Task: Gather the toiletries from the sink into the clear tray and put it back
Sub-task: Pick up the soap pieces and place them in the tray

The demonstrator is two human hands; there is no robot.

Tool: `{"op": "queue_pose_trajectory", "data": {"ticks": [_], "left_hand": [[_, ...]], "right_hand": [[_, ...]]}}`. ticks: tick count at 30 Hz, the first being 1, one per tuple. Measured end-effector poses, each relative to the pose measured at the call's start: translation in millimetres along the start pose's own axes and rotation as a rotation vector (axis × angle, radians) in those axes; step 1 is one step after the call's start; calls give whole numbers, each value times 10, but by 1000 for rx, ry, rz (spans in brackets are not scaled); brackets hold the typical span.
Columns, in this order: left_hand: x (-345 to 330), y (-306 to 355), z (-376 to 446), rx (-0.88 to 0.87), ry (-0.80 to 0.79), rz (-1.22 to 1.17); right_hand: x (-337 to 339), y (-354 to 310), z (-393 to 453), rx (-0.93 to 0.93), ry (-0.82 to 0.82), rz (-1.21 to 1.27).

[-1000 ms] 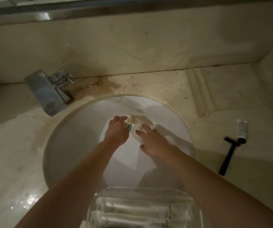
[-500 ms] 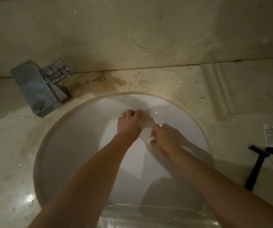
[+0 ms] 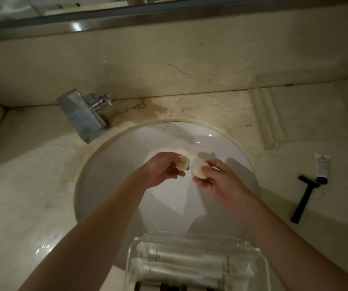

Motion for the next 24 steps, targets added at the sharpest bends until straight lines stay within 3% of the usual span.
{"op": "queue_pose_trajectory", "data": {"ticks": [3, 9, 18, 24], "left_hand": [[-105, 17, -280, -56, -90, 28], [-342, 35, -854, -138, -122, -31], [-606, -111, -1498, -114, -14, 19], [-836, -309, -1730, -86, -86, -100]], "right_hand": [[57, -58, -293, 76, -2, -99], [-6, -184, -853, 202, -11, -189], [-24, -225, -1421, 250, -61, -226], [201, -65, -1731, 270, 7, -238]]}}
Point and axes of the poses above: each hand's wrist, its own z-axis towards the middle knuckle, its own x-axis out of the back of the hand, y = z × x, the point moved 9 cm from there along z, towards the middle knuckle, and after that the axes turned 6 degrees about z, right-handed, at the moved point
